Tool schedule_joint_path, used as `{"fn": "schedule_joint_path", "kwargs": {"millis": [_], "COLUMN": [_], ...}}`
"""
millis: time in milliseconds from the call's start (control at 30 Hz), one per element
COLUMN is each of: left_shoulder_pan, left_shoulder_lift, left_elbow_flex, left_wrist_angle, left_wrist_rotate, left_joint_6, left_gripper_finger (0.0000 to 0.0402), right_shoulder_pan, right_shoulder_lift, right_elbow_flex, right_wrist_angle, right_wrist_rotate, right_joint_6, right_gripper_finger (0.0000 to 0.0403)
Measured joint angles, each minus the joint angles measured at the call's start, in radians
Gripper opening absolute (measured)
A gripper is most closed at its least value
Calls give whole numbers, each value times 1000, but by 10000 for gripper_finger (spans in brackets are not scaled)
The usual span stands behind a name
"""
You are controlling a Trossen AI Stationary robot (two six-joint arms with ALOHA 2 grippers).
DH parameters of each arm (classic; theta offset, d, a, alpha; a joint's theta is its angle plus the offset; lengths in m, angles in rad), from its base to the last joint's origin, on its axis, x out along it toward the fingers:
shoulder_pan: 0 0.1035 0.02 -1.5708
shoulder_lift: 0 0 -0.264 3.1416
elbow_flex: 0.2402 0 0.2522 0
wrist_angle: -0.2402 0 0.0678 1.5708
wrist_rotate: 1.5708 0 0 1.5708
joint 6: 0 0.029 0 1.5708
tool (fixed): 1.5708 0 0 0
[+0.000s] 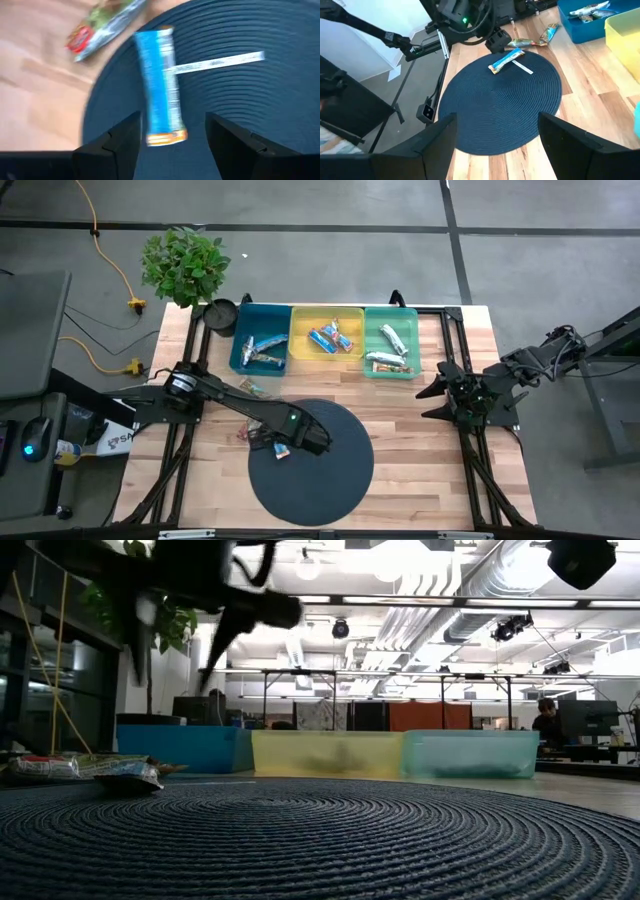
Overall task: Pick and place Granola Bars by type
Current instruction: Put the yellow granola bar into the green bin
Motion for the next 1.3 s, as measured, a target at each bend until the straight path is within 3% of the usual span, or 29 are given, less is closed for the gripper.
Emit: {"fn": "schedule_joint_path", "kwargs": {"millis": [233, 833, 1300], "left_shoulder_pan": [0, 40, 39], "left_shoulder_lift": [-3, -3, -8], "left_elbow_flex": [-99, -302, -326], "left_wrist_angle": [48, 366, 394], "left_wrist_rotate": [135, 130, 118], "left_joint_6": [-50, -82, -60], "left_gripper_finger": [223, 230, 220], "right_shoulder_pan": [0, 0, 0], "right_shoulder_lift": [0, 0, 0], "right_elbow_flex": [0, 0, 0], "right_wrist_angle": [0, 0, 0], "right_wrist_rotate": [-8, -26, -31], "right_joint_6": [0, -1, 0], "right_gripper_finger": [260, 260, 260]}}
